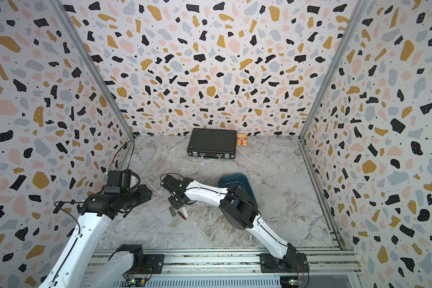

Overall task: Put the usb flash drive into the storage box
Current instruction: Pick up the USB flash from the center of the board, then place the USB flash in the storage box.

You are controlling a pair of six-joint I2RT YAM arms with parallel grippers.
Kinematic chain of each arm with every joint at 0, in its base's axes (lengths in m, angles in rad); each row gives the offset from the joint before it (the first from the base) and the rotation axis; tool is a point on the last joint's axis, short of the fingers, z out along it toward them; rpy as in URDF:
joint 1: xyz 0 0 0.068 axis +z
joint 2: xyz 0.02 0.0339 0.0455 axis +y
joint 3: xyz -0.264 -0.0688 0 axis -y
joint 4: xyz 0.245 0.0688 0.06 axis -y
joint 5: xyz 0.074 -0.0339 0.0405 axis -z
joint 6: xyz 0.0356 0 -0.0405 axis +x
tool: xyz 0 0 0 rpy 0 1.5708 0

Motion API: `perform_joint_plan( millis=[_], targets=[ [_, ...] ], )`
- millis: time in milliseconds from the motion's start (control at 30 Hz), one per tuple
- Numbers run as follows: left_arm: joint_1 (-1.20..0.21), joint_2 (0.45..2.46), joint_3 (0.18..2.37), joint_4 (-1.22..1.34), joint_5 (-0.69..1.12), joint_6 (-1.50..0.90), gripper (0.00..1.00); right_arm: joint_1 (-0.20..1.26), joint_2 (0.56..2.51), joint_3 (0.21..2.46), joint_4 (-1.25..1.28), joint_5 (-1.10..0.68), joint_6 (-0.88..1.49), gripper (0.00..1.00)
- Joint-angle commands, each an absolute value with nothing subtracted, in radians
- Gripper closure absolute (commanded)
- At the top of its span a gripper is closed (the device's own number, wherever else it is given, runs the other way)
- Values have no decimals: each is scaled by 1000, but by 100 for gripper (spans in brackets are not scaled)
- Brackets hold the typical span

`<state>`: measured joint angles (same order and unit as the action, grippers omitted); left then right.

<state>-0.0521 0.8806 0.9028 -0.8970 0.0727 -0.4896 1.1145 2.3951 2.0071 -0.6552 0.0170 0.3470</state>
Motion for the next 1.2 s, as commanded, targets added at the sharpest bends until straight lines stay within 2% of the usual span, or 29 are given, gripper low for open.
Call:
perform_joint_plan(
  millis=[0,167,333,433,667,733,933,1167],
  targets=[
    [-46,868,892,-880,76,-480,51,1127,2403,2036,-736,43,321,59],
    [-46,868,890,-879,77,-482,51,1132,2408,2039,-745,44,310,60],
    [-46,872,887,-875,82,-482,50,1132,2412,2038,-748,61,283,75],
    [-46,878,886,-874,88,-482,50,1131,2396,2038,-730,66,259,81],
    [-56,892,876,-872,92,-488,49,1096,2263,1986,-663,67,228,86],
    [-74,903,876,-877,86,-493,49,1078,2192,1932,-646,77,228,86],
    [-146,945,873,-876,43,-533,49,909,1916,1638,-552,77,234,86],
    [-189,960,828,-821,81,-570,46,662,1666,1272,-485,72,270,85]
  ],
)
